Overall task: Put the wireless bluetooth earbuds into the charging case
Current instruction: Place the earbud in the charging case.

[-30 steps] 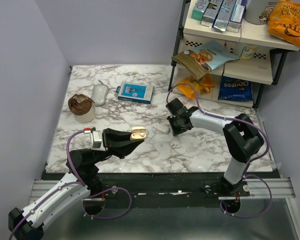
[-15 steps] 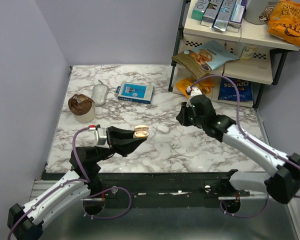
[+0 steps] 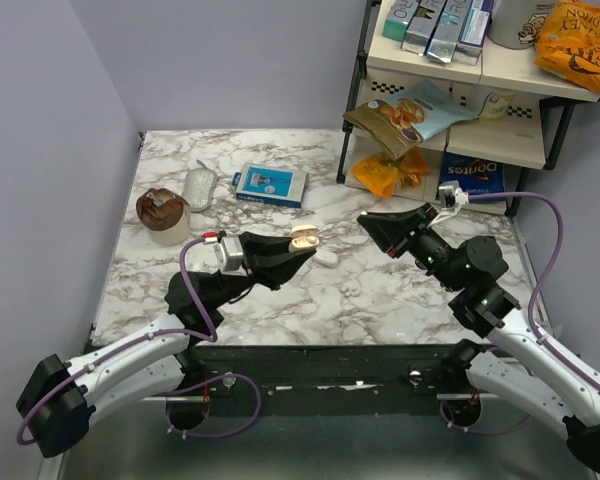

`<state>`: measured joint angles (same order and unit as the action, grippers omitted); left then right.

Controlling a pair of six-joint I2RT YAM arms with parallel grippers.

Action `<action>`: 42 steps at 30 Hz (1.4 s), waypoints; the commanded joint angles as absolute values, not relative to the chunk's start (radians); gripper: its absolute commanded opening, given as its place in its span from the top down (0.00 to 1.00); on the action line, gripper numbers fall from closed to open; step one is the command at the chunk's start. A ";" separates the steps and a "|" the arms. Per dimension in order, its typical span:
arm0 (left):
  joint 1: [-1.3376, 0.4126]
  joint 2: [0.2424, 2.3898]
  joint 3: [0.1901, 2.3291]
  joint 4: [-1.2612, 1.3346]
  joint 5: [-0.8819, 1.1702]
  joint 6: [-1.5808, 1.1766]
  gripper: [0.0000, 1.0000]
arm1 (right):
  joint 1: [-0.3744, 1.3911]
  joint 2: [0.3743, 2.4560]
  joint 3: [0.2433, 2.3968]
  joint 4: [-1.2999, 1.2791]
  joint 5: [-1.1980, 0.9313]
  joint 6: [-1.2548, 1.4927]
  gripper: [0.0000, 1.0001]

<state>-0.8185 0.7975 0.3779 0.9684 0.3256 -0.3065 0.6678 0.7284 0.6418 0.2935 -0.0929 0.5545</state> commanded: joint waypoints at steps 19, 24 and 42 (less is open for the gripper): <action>-0.867 1.054 0.548 1.255 0.285 -0.207 1.00 | 0.718 0.788 0.759 0.560 -0.347 0.646 0.99; -0.879 1.081 0.564 1.259 0.278 -0.192 1.00 | 0.790 0.822 0.788 0.539 -0.253 0.609 0.99; -0.943 1.088 0.572 1.198 0.169 -0.094 1.00 | 0.920 0.888 0.868 0.393 -0.020 0.488 0.99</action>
<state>-0.9325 1.0847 0.5453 1.1721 0.1978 -0.1215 0.8970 0.8757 0.8333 0.4416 -0.1078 0.5362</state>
